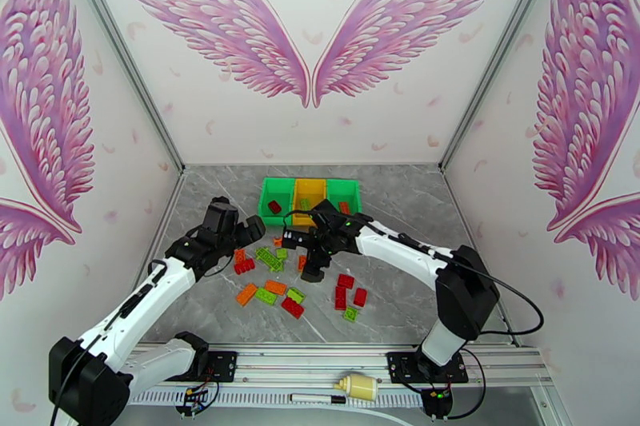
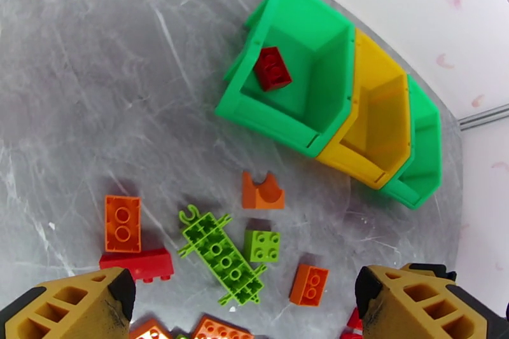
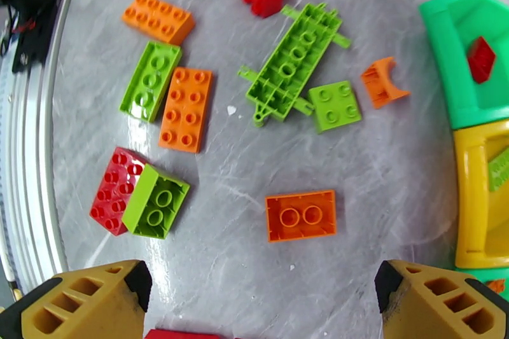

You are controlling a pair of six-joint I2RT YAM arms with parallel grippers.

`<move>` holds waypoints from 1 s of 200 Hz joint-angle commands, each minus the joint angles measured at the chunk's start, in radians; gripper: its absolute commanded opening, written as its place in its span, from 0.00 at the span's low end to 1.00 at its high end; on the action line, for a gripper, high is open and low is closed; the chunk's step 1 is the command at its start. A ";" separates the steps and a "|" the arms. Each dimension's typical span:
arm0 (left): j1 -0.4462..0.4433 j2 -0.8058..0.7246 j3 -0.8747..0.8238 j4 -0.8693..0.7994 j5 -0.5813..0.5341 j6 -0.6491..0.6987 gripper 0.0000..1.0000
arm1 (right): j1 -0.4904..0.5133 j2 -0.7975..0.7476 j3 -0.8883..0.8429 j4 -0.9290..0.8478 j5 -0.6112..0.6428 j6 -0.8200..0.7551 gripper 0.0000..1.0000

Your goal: Sort the legos into containers by color

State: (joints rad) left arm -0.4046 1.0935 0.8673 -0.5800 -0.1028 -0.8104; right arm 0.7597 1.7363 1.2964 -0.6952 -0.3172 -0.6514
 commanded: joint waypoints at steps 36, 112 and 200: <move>0.019 -0.038 -0.055 -0.041 -0.017 -0.053 0.97 | 0.009 0.147 0.062 0.004 0.062 -0.059 0.99; 0.030 0.002 -0.071 -0.028 0.008 -0.020 0.97 | 0.010 0.303 0.139 0.028 0.073 -0.034 0.82; 0.023 -0.035 -0.081 -0.013 -0.015 0.025 0.98 | 0.010 0.279 0.086 0.081 0.055 0.030 0.42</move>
State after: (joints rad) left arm -0.3798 1.0874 0.7982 -0.6006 -0.1001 -0.8154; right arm 0.7624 2.0438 1.4078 -0.6491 -0.2504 -0.6605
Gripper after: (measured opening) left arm 0.978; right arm 0.478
